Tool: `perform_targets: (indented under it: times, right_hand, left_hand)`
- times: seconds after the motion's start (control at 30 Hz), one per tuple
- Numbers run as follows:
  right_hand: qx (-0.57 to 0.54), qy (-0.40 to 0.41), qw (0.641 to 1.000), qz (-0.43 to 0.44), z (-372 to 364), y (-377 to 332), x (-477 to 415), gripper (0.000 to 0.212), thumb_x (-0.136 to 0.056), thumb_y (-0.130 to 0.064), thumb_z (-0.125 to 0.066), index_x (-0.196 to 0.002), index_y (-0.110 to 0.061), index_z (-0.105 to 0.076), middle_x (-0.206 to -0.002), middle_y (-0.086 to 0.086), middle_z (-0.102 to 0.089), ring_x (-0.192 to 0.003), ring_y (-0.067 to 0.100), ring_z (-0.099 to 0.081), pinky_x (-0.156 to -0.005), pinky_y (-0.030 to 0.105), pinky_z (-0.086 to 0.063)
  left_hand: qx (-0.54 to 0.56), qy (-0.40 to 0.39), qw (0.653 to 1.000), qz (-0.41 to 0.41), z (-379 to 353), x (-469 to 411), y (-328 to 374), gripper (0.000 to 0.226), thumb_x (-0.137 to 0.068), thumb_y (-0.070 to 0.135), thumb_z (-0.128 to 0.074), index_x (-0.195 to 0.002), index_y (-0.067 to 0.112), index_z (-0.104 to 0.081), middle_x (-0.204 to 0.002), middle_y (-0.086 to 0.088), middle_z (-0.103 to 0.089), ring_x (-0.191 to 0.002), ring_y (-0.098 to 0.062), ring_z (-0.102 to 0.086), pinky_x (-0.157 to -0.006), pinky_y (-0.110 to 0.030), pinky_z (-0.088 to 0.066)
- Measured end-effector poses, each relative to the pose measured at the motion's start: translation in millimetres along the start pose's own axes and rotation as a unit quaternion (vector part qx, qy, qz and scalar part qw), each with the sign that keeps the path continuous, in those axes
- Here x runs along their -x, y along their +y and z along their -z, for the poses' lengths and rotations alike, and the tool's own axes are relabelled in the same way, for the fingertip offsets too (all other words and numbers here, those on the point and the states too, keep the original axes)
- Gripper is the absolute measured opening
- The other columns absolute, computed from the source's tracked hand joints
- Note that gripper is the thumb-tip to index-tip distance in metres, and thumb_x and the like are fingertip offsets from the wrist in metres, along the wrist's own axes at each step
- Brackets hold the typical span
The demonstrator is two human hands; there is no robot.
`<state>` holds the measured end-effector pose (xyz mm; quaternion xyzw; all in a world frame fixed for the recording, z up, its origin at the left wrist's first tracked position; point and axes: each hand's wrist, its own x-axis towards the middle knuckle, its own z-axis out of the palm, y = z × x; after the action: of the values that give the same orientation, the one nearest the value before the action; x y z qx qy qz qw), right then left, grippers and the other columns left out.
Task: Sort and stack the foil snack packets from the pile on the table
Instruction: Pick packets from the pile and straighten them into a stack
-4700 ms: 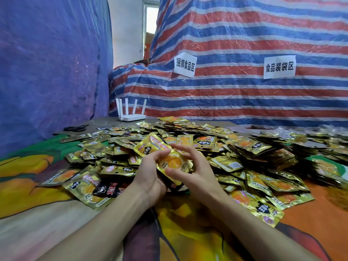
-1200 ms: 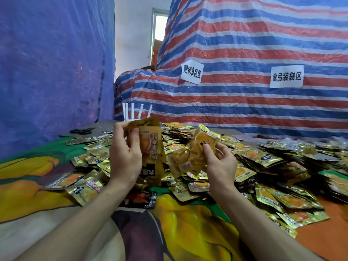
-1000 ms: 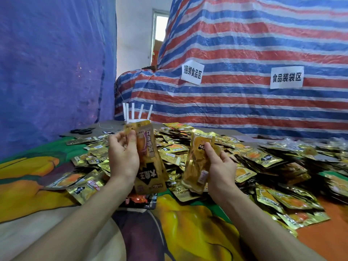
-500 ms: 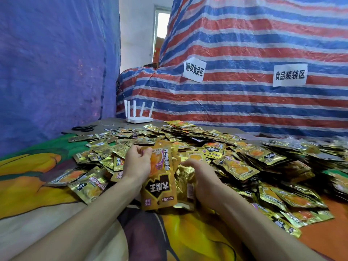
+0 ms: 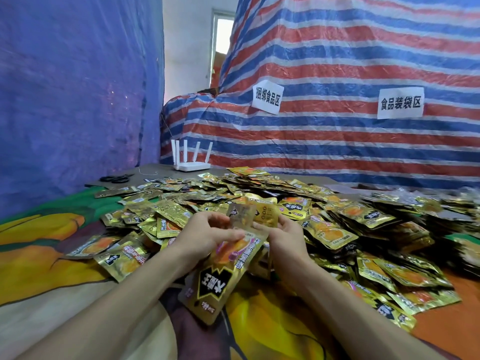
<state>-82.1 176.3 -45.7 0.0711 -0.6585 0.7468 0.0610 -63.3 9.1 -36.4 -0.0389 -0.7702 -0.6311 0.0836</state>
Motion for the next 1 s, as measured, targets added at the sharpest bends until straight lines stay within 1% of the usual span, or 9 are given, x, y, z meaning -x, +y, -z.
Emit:
perform_targets:
  times: [0.13, 0.23, 0.37, 0.47, 0.57, 0.67, 0.8, 0.9, 1.0]
  right_hand:
    - [0.018, 0.037, 0.999, 0.017, -2, 3, 1, 0.025, -0.087, 0.004, -0.071, -0.105, -0.012, -0.066, -0.097, 0.012, -0.077, -0.084, 0.034, -0.076, -0.078, 0.054, -0.062]
    - [0.004, 0.072, 0.997, 0.033, -6, 5, 0, 0.024, -0.088, -0.006, -0.074, -0.107, -0.013, -0.061, -0.102, 0.01, -0.075, -0.09, 0.033, -0.074, -0.082, 0.057, -0.06]
    - [0.01, 0.112, 0.991, 0.067, -10, 7, 0, 0.021, -0.092, -0.013, -0.07, -0.106, -0.02, -0.056, -0.106, 0.007, -0.07, -0.097, 0.028, -0.07, -0.09, 0.054, -0.057]
    - [0.015, 0.116, 0.99, 0.077, -12, 9, 1, 0.02, -0.095, -0.015, -0.068, -0.107, -0.021, -0.054, -0.108, 0.005, -0.069, -0.101, 0.026, -0.068, -0.095, 0.054, -0.054]
    - [-0.003, 0.112, 0.991, 0.073, -13, 8, -1, 0.022, -0.096, -0.011, -0.066, -0.115, -0.015, -0.056, -0.108, 0.007, -0.07, -0.101, 0.027, -0.069, -0.093, 0.054, -0.056]
    - [-0.008, 0.087, 0.993, 0.084, -12, 8, -2, 0.018, -0.095, -0.008, -0.066, -0.111, -0.015, -0.06, -0.103, 0.005, -0.073, -0.096, 0.022, -0.072, -0.082, 0.039, -0.062]
    - [-0.005, 0.075, 0.993, 0.089, -11, 7, -1, 0.018, -0.096, -0.006, -0.065, -0.111, -0.014, -0.06, -0.104, 0.005, -0.074, -0.095, 0.02, -0.073, -0.083, 0.041, -0.062]
    - [-0.017, 0.085, 0.993, 0.078, -8, 4, -1, 0.015, -0.096, -0.009, -0.065, -0.106, -0.019, -0.061, -0.103, 0.004, -0.074, -0.09, 0.019, -0.074, -0.079, 0.04, -0.062]
    - [-0.028, 0.081, 0.995, 0.052, -7, 0, 0, 0.01, -0.097, -0.013, -0.063, -0.103, -0.021, -0.063, -0.103, 0.008, -0.074, -0.094, 0.028, -0.073, -0.081, 0.05, -0.061]
  left_hand:
    - [-0.199, 0.027, 0.976, -0.087, -2, 0, -5, 0.036, -0.07, 0.036, -0.089, -0.095, 0.019, -0.071, -0.092, 0.005, -0.066, -0.086, -0.009, -0.06, -0.064, -0.007, -0.041]
    - [-0.329, 0.079, 0.933, -0.122, -2, 0, -4, 0.041, -0.069, 0.056, -0.082, -0.096, 0.028, -0.071, -0.1, 0.006, -0.051, -0.102, -0.012, -0.046, -0.085, -0.026, -0.041]
    - [-0.352, 0.051, 0.93, -0.098, -4, 5, -2, 0.043, -0.074, 0.064, -0.075, -0.078, 0.023, -0.063, -0.079, 0.007, -0.065, -0.077, -0.011, -0.061, -0.07, -0.032, -0.052]
    - [-0.408, 0.009, 0.911, -0.058, -10, 7, -4, 0.051, -0.071, 0.071, -0.071, -0.085, 0.023, -0.058, -0.082, 0.005, -0.067, -0.08, -0.013, -0.063, -0.077, -0.04, -0.055]
    - [-0.385, -0.024, 0.922, -0.031, -11, 7, -7, 0.069, -0.061, 0.064, -0.084, -0.105, 0.024, -0.049, -0.097, 0.005, -0.065, -0.092, -0.015, -0.062, -0.084, -0.04, -0.052]
    - [-0.295, 0.01, 0.955, -0.021, -11, 2, -10, 0.083, -0.056, 0.046, -0.095, -0.118, 0.018, -0.047, -0.11, 0.002, -0.063, -0.103, -0.018, -0.062, -0.09, -0.038, -0.05]
    - [-0.108, 0.036, 0.993, -0.034, -6, -3, -12, 0.044, -0.067, 0.016, -0.091, -0.102, 0.013, -0.065, -0.089, -0.002, -0.076, -0.075, -0.014, -0.074, -0.068, -0.026, -0.057]
    - [-0.046, 0.07, 0.993, -0.082, -1, -4, -7, 0.016, -0.081, 0.022, -0.082, -0.091, 0.015, -0.073, -0.078, -0.002, -0.077, -0.069, -0.017, -0.074, -0.058, -0.025, -0.056]
    - [0.005, 0.145, 0.977, -0.154, 0, -1, 3, 0.021, -0.088, 0.034, -0.071, -0.088, 0.013, -0.069, -0.079, -0.006, -0.075, -0.072, -0.023, -0.073, -0.063, -0.033, -0.059]
